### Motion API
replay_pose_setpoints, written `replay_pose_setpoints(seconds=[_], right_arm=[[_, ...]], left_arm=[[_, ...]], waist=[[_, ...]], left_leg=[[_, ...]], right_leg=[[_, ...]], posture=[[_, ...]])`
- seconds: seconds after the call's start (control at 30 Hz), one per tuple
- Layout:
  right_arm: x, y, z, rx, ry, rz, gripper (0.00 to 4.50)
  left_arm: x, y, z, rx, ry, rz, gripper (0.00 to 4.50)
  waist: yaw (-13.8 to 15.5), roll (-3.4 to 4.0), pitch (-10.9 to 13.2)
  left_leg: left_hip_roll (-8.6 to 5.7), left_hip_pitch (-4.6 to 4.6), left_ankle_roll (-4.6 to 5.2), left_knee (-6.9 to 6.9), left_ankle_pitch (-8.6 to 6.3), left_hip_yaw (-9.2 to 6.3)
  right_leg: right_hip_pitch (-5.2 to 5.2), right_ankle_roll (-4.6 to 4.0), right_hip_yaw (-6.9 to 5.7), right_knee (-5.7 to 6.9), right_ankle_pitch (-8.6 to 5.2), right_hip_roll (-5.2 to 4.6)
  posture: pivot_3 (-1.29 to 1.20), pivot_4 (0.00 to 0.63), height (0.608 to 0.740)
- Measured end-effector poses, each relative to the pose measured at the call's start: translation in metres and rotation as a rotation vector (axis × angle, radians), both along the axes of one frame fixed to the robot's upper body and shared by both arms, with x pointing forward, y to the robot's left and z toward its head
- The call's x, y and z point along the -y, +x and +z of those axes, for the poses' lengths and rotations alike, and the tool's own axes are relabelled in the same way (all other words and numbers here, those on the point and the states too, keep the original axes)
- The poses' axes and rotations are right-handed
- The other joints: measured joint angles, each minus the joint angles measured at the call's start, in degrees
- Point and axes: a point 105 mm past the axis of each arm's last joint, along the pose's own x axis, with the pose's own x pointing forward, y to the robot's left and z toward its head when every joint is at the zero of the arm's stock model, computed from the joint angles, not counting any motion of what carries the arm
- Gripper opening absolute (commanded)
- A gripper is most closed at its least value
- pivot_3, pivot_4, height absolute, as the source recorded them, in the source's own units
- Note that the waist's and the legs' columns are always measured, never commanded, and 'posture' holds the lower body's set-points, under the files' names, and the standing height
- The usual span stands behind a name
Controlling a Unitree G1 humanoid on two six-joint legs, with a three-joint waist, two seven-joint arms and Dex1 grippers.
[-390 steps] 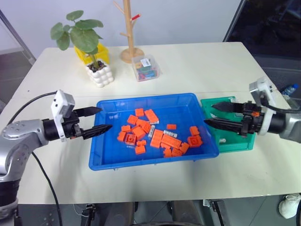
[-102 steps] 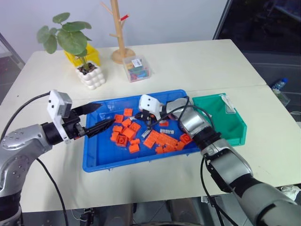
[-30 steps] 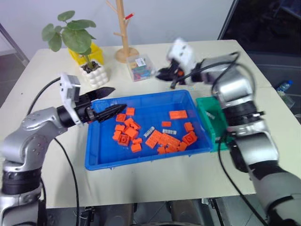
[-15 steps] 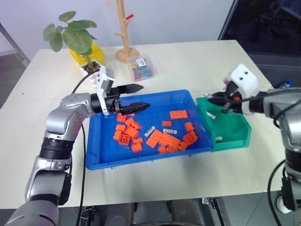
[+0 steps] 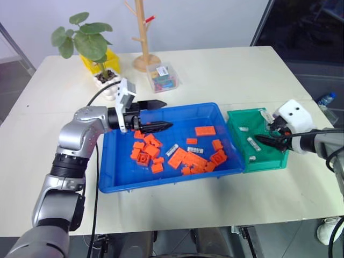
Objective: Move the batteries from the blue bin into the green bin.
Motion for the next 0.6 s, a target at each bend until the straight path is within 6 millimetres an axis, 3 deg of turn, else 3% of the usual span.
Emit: replay_pose_setpoints(seconds=[0.17, 0.23, 0.33, 0.47, 0.6], right_arm=[[-0.017, 0.015, 0.023, 0.075, -0.002, 0.055, 4.48], [-0.039, 0.024, 0.042, 0.137, 0.06, 0.108, 4.48], [-0.09, 0.031, 0.059, 0.171, 0.202, 0.226, 4.48], [-0.134, 0.028, 0.037, 0.067, 0.298, 0.311, 4.48], [-0.173, 0.016, -0.004, -0.069, 0.326, 0.391, 4.48]], left_arm=[[-0.007, -0.001, 0.0, 0.003, 0.013, 0.021, 4.5], [-0.011, -0.003, -0.003, 0.006, 0.029, 0.031, 4.5], [-0.024, -0.008, -0.012, 0.004, 0.09, 0.063, 4.5], [-0.041, -0.017, -0.024, -0.02, 0.14, 0.114, 4.5], [-0.059, -0.03, -0.016, -0.001, 0.17, 0.189, 4.5]], waist=[[-0.4, 0.01, 0.0], [-0.6, 0.02, 0.0], [-0.5, 0.01, 0.0], [0.3, 0.0, 0.0], [0.8, -0.01, 0.0]], left_leg=[[0.02, 0.02, 0.0, -0.01, 0.0, 0.0], [0.05, 0.07, 0.0, -0.05, 0.0, 0.01], [0.11, 0.1, 0.0, -0.14, 0.0, -0.05], [-0.02, -0.15, 0.0, -0.05, 0.0, -0.21], [-0.05, -0.54, -0.02, 0.06, 0.01, -0.25]], right_leg=[[0.0, 0.06, 0.0, 0.01, -0.04, 0.01], [0.0, 0.06, 0.01, 0.02, -0.04, 0.04], [-0.02, -0.05, 0.01, 0.03, 0.01, 0.11], [-0.11, -0.06, -0.01, 0.0, 0.02, 0.01], [-0.49, -0.07, -0.02, 0.07, 0.04, 0.0]], posture=[[0.0, 0.15, 0.74], [0.0, 0.15, 0.74], [0.0, 0.15, 0.74], [0.0, 0.15, 0.74], [0.0, 0.15, 0.74]])
